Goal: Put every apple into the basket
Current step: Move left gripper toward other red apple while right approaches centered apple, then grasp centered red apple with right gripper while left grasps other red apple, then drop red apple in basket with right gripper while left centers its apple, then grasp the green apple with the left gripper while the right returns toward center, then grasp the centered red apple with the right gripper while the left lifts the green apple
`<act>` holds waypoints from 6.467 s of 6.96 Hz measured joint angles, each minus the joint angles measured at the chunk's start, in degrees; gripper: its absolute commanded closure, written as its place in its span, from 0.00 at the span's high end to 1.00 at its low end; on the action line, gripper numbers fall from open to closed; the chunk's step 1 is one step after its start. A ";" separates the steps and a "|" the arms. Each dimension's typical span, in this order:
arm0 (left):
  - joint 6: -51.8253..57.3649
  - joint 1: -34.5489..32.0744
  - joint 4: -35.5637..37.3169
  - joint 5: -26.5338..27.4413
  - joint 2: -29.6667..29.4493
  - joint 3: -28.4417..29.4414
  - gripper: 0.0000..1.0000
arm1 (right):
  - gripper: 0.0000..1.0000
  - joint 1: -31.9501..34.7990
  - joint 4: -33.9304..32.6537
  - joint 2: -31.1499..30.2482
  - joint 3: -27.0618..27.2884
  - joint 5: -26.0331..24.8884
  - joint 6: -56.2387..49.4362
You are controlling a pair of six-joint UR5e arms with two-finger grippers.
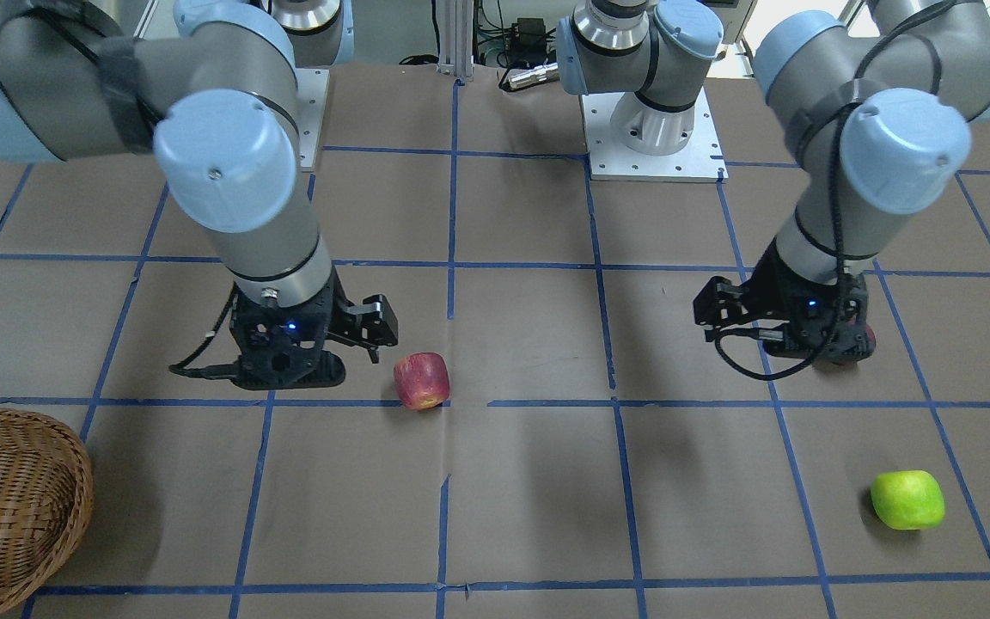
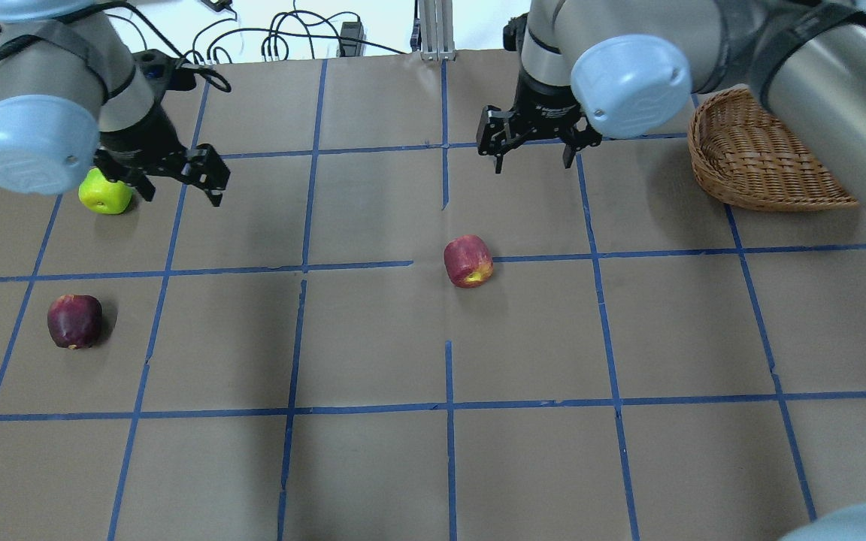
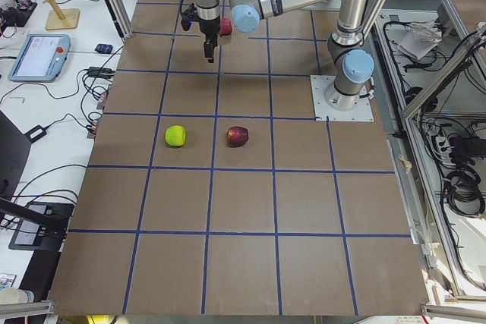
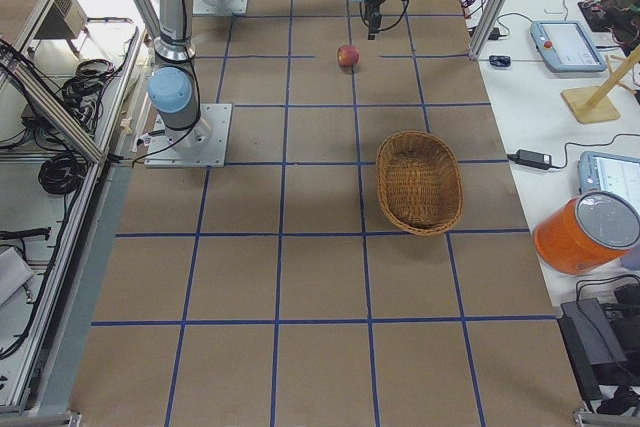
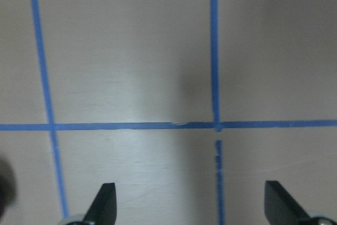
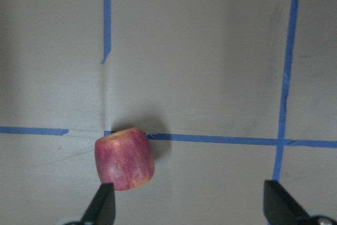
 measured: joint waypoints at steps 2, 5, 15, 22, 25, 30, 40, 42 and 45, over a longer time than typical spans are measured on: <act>16.45 12.77 2.95 0.39 0.71 -4.29 1.00 | 1.00 4.64 -3.44 5.40 0.08 -0.14 3.80; 28.25 25.28 23.96 -1.13 -2.36 -18.50 1.00 | 1.00 5.69 -4.68 8.13 2.01 -0.42 4.10; 12.94 17.28 22.69 -3.67 -5.05 -15.04 0.46 | 0.11 5.75 -10.97 11.02 7.33 1.27 4.51; -67.48 -26.46 24.75 -14.82 -8.34 -10.06 0.46 | 0.00 -15.12 -8.46 1.13 6.44 -2.22 -6.31; -74.61 -31.87 31.89 -16.37 -13.71 -9.77 1.00 | 0.00 -30.24 -9.64 0.65 6.37 -5.69 -21.70; -72.54 -30.14 28.95 -15.85 -15.22 -3.67 1.00 | 0.84 -43.47 -25.22 8.61 5.60 -8.20 -38.73; 20.67 13.94 16.55 -6.73 -18.51 8.49 1.00 | 1.00 -28.38 -9.03 5.57 -0.56 -7.01 -20.07; 23.22 14.83 18.40 -3.99 -24.27 12.33 1.00 | 1.00 -16.90 -2.98 2.90 0.58 -3.61 -9.24; 23.33 14.83 18.88 -3.39 -28.70 13.92 1.00 | 1.00 -2.03 -1.67 1.51 3.98 -1.31 -3.58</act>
